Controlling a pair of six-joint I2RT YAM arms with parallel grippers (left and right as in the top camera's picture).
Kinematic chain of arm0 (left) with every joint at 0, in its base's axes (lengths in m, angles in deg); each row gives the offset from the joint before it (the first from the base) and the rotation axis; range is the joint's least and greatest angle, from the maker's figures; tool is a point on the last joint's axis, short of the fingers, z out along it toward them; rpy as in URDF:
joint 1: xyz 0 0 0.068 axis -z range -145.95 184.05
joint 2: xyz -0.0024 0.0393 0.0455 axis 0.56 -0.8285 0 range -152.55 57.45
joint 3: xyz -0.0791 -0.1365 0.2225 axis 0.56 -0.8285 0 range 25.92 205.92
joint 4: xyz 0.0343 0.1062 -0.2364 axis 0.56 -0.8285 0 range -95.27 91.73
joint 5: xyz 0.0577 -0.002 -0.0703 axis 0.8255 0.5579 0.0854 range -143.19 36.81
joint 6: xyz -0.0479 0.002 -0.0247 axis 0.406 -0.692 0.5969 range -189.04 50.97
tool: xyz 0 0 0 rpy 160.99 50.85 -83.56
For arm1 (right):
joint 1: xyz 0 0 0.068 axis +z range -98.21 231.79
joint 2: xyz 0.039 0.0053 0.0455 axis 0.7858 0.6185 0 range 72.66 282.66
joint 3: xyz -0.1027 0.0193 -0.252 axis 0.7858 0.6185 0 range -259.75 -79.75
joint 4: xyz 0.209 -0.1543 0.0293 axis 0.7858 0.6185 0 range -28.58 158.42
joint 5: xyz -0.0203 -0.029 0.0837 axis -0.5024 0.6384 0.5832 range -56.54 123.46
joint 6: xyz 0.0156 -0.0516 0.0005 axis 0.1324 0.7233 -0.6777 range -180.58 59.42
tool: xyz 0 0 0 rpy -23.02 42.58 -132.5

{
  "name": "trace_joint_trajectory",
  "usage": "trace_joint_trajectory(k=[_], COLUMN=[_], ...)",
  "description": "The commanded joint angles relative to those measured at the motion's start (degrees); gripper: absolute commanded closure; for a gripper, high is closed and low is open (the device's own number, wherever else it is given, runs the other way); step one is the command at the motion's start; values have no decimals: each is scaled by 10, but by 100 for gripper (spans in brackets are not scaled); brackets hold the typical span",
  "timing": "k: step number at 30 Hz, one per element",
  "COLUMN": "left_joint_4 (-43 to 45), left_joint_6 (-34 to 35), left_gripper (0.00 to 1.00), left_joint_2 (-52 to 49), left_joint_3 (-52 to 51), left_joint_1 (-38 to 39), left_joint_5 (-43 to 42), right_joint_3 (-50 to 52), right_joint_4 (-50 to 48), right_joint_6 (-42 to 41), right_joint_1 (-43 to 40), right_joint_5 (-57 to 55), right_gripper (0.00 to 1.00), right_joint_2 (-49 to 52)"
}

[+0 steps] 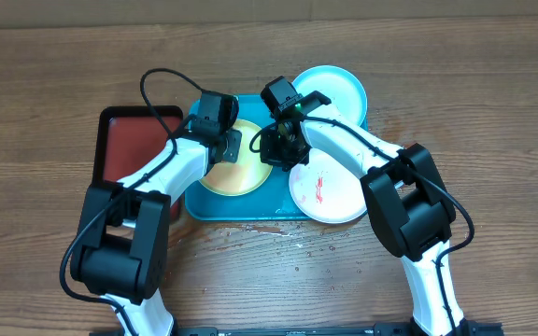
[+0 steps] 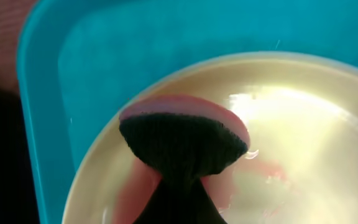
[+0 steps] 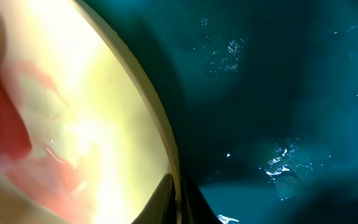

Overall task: Clean dirty plates on tray and stack at the side
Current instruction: 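Scrub the yellow plate surface with the sponge in the left gripper, then lift the sponge back over the red tray with the left gripper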

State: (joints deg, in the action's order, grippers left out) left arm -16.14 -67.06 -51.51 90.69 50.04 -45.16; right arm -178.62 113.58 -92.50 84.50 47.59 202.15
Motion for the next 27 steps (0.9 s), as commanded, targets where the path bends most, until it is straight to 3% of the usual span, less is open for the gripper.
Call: trace_joint_trajectory(k=[1,6,14,17,19,21,24,27], left_joint_4=[-57,-169,-227,-205,-187,-186,-233,-334], left_joint_6=[15,12,-61,-61,-53,-3,51,95], left_gripper=[96,96,96,96,96,96,96,96], left_joint_2=[-4,-4,-4,-4,-4,-4,-4,-4], left_joint_3=[-2,0,46,47,48,61,111,209], left_joint_1=[-2,-2,-2,-2,-3,-9,-28,-62], left_joint_5=[15,-74,-312,-301,-256,-173,-107,-76], right_joint_3=[12,12,12,12,12,12,12,11], right_joint_4=[4,4,4,4,5,6,7,7], right_joint_6=[2,2,2,2,2,2,2,2], right_joint_1=[4,4,4,4,4,4,4,4], right_joint_5=[-12,-12,-12,-12,-12,-11,-11,-11], right_gripper=[95,95,94,94,95,94,94,95], right_joint_2=[23,23,23,23,23,23,23,23])
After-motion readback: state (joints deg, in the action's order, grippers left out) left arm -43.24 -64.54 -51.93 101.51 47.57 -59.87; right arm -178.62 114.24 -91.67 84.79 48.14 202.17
